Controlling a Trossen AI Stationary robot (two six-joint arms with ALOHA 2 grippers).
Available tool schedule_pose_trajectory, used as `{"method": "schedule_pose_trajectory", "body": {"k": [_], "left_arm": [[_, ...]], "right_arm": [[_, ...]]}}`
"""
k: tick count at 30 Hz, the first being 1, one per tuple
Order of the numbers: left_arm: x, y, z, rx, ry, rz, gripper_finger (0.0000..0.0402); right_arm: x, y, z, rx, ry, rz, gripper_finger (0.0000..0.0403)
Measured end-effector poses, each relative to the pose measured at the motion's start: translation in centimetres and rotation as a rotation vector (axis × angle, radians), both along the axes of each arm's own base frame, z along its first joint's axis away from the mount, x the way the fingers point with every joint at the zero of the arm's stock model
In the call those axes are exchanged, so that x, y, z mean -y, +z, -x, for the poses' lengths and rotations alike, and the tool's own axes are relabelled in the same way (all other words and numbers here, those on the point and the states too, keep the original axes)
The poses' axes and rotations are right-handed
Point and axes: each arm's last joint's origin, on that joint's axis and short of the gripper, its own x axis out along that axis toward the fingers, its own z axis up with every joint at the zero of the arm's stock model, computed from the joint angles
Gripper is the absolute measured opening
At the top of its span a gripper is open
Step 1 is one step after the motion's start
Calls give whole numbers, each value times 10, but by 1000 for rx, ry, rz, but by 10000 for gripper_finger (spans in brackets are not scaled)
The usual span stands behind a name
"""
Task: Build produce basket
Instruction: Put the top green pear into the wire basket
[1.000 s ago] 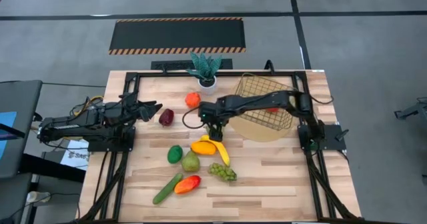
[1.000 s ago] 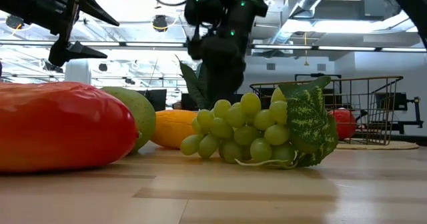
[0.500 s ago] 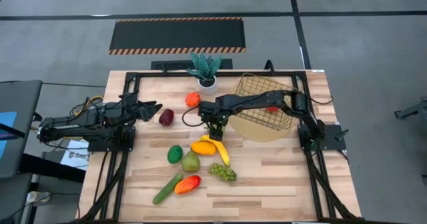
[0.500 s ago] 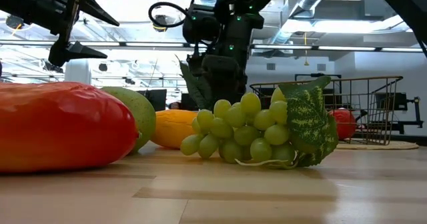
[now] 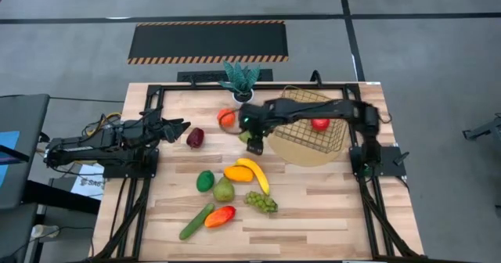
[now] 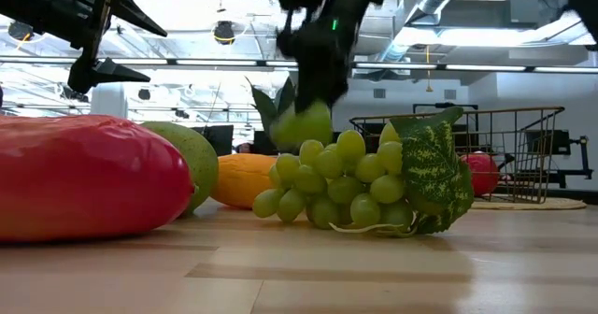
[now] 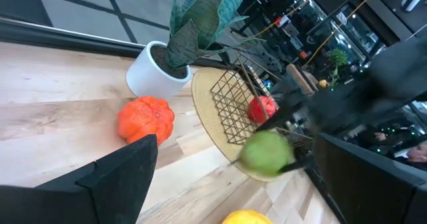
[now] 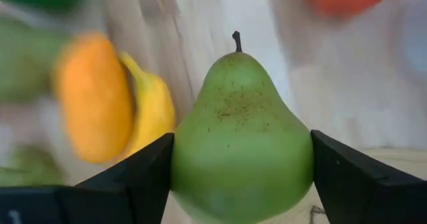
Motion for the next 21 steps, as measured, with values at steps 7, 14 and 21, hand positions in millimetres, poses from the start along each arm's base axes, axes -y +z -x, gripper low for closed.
{"method": "schedule_pose_trajectory", "body": {"k": [7, 14, 21], "left_arm": [[0, 0, 0, 0, 0, 0, 384], [0, 0, 0, 0, 7, -2, 384], [0, 0, 0, 0, 8, -2, 384]], "right_arm": [[17, 86, 60, 155, -180, 72, 311], [30, 98, 106, -17, -276, 135, 312], [40, 65, 144, -131, -318, 124, 312]]}}
